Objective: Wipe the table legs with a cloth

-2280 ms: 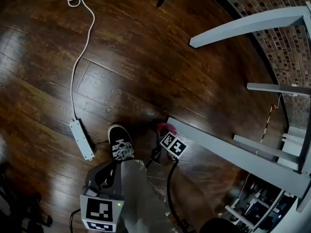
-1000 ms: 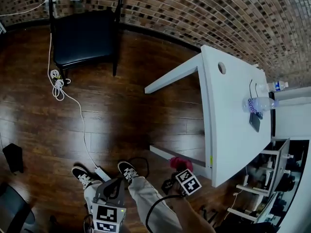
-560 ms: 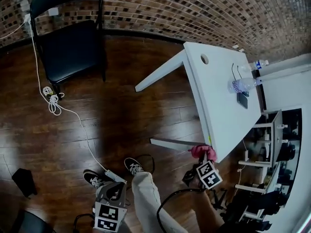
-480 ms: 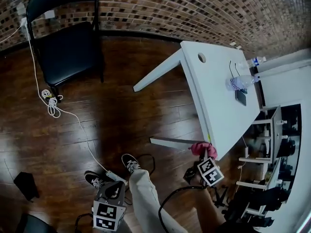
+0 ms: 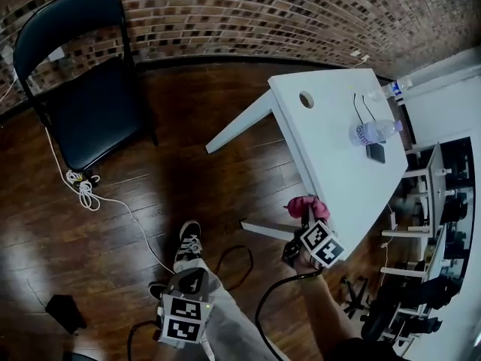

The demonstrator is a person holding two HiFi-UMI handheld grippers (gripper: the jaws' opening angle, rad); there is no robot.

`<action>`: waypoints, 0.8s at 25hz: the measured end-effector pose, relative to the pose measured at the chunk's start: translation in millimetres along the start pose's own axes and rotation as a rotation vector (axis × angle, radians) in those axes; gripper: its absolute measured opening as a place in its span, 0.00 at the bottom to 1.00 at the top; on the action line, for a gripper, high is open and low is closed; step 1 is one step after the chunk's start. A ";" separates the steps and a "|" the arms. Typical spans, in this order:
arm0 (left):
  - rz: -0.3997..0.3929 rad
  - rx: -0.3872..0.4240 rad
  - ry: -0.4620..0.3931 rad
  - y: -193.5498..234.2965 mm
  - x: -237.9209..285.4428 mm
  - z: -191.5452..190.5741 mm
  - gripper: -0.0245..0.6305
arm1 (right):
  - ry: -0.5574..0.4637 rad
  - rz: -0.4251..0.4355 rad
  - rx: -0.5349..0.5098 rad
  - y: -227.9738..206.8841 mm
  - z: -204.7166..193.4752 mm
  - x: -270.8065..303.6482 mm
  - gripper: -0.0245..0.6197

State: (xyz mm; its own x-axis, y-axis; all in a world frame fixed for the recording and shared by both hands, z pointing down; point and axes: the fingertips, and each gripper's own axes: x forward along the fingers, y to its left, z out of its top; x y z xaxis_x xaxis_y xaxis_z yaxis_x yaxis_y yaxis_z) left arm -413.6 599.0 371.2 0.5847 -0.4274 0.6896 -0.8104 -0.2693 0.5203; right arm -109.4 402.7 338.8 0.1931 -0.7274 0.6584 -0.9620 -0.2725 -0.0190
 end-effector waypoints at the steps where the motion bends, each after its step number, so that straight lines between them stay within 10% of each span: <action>1: -0.002 0.010 0.012 5.4 7.9 14.3 0.04 | -0.001 0.021 0.005 17.4 7.2 10.8 0.20; 20: 0.029 -0.065 -0.022 95.0 105.2 224.8 0.04 | 0.105 0.279 0.167 269.0 117.9 166.9 0.20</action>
State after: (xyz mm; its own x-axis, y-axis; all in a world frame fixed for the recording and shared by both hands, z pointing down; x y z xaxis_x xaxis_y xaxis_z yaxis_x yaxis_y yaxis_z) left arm -437.3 334.4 379.9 0.5596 -0.4532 0.6939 -0.8225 -0.2005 0.5323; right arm -313.2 133.7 354.9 -0.1029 -0.7220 0.6842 -0.9281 -0.1778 -0.3272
